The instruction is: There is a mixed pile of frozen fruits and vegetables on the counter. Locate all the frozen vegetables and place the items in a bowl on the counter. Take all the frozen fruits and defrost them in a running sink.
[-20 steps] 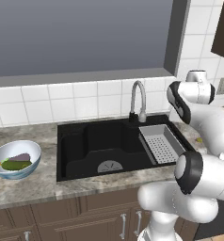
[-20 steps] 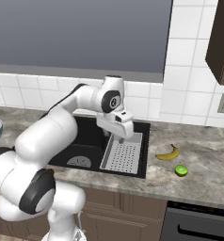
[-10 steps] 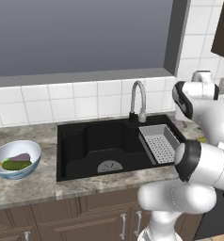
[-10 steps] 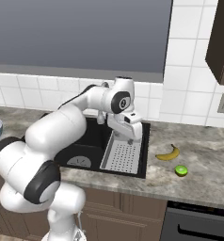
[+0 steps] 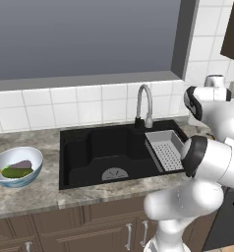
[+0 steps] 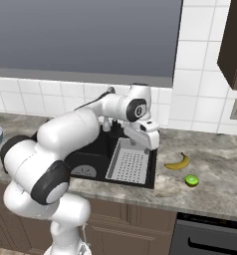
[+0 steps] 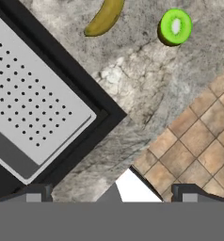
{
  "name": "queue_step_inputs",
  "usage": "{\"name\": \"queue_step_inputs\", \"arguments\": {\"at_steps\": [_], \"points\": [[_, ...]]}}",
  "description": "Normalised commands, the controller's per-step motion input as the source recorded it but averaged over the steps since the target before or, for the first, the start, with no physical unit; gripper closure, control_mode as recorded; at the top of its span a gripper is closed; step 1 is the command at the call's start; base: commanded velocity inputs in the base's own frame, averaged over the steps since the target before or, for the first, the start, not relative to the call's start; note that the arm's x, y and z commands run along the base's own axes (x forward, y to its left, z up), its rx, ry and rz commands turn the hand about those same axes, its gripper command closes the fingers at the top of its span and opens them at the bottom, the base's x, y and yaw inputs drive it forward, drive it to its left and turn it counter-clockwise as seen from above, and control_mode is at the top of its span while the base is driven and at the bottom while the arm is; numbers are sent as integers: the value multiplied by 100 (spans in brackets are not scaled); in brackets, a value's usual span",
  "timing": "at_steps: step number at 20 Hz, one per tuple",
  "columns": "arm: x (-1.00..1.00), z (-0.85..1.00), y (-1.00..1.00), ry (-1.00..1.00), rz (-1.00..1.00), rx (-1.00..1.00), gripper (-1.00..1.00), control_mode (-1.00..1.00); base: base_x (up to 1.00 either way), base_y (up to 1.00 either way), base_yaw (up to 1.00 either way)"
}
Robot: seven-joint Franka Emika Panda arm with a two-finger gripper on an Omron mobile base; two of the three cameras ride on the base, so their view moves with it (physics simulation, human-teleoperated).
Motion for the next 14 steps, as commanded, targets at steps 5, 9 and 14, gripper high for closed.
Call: {"name": "queue_step_inputs", "arguments": {"at_steps": [5,9,14], "points": [[17,-13,-26,0,-6,0,-100,-100,0,0,0],[16,-12,-24,0,-6,0,-100,-100,0,0,0],[16,-12,-18,0,-4,0,-100,-100,0,0,0]]}}
